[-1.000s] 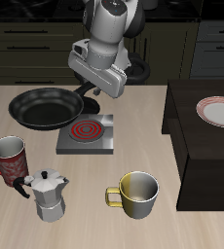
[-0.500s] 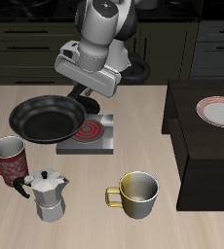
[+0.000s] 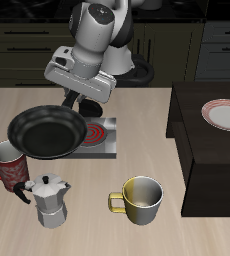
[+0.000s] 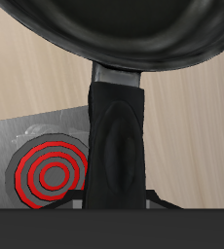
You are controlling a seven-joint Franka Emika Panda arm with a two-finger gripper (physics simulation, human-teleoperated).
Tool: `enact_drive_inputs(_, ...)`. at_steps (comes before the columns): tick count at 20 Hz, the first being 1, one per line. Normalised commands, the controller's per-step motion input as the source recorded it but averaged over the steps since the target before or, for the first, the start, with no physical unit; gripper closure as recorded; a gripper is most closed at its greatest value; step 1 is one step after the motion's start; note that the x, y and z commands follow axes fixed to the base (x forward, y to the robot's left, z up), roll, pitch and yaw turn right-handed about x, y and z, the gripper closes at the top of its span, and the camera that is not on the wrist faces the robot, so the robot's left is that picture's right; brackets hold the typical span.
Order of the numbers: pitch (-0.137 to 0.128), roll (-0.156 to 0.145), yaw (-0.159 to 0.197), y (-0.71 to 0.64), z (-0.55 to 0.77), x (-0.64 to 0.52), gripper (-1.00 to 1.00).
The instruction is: Place the frying pan on the top layer of the shelf
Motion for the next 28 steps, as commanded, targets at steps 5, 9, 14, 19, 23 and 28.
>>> enact_drive_inputs(5, -0.011, -0.046, 0.107, -0.22, 0.14, -0.02, 1.00)
enact_drive_inputs(9, -0.016, -0.022, 0.170, -0.09, 0.15, 0.00, 1.00)
enact_drive_inputs(14, -0.005, -0.024, 0.139, -0.01, 0.10, 0.07, 1.00)
enact_drive_inputs(19, -0.012, -0.013, 0.133, 0.01, 0.06, 0.07, 1.00)
enact_drive_inputs(23, -0.002, -0.016, 0.077, -0.07, 0.00, 0.03, 1.00)
enact_drive_inputs(28, -0.004, -0.018, 0.141, -0.01, -0.03, -0.01, 1.00)
